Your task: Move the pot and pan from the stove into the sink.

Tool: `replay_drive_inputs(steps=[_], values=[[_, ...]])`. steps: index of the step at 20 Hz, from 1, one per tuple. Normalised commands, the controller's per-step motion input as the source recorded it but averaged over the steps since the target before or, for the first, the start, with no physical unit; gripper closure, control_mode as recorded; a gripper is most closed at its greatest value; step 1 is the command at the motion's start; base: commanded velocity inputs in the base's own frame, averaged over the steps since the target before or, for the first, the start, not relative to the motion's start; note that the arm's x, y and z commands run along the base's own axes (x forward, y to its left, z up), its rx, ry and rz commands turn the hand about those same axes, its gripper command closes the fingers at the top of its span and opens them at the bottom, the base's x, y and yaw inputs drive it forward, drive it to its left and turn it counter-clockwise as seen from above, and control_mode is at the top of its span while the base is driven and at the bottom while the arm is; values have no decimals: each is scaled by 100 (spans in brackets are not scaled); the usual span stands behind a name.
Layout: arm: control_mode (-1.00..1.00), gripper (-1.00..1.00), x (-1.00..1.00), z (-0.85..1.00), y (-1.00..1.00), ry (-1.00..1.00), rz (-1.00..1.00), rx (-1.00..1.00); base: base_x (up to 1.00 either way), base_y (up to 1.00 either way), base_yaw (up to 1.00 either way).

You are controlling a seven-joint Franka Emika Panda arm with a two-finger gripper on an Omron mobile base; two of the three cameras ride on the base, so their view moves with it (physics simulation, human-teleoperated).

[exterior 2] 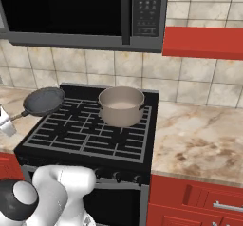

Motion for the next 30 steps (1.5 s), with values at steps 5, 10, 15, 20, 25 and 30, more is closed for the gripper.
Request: replay_drive_inputs(steps=[5,10,15,20,25,30], values=[[-100,100,-62,64,-28,-15,11,0,0,0,0],[-100,100,-61,57,-21,-12,22,0,0,0,0],[-100,100,-61,43,-18,-6,27,0,0,0,0],[-100,100,-7,5,-4,-1,1,0,0,0,0],[-100,100,0,0,0,0,0,0,0,0,0],[100,100,0,0,0,0,0,0,0,0,0]])
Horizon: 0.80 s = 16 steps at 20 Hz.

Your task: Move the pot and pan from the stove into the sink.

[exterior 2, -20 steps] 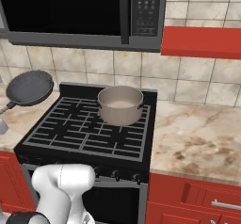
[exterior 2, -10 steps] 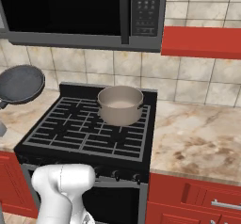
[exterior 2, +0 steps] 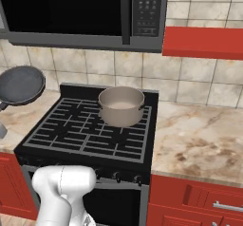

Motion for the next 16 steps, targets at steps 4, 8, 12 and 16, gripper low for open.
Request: replay_drive_inputs(steps=[4,8,12,16], values=[[100,100,0,0,0,0,0,0,-25,-25,0],[100,100,0,0,0,0,0,0,-49,-29,4],[100,100,0,0,0,0,0,0,-69,-41,7],[100,100,0,0,0,0,0,0,-54,-28,23]])
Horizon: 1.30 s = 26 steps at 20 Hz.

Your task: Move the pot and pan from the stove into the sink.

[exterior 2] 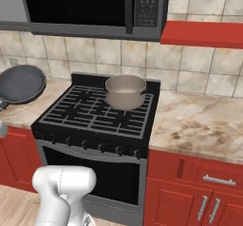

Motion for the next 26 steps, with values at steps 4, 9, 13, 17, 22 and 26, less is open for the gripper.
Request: replay_drive_inputs(steps=[4,9,13,17,22,26], values=[[100,100,0,0,0,0,0,0,-37,-16,39],[100,100,0,0,0,0,0,0,-28,-7,44],[100,100,0,0,0,0,0,0,-21,-3,47],[100,100,0,0,0,0,0,0,-19,-1,47],[100,100,0,0,0,0,0,0,-17,-1,48],[100,100,0,0,0,0,0,0,-15,-1,48]])
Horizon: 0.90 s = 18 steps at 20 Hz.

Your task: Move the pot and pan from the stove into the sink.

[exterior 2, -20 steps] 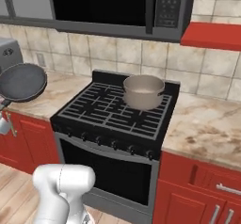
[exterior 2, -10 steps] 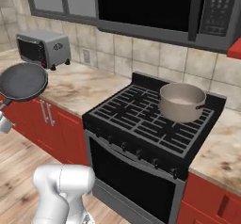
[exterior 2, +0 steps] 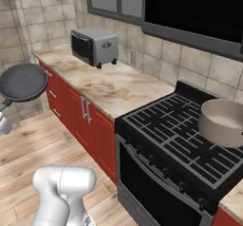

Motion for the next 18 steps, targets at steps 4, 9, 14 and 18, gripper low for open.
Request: replay_drive_inputs(steps=[4,9,14,18], values=[[100,100,0,0,0,0,0,0,-7,0,48],[100,100,0,0,0,0,0,0,-4,0,49],[100,100,0,0,0,0,0,0,-4,0,50],[100,100,0,0,0,0,0,0,-5,0,50]])
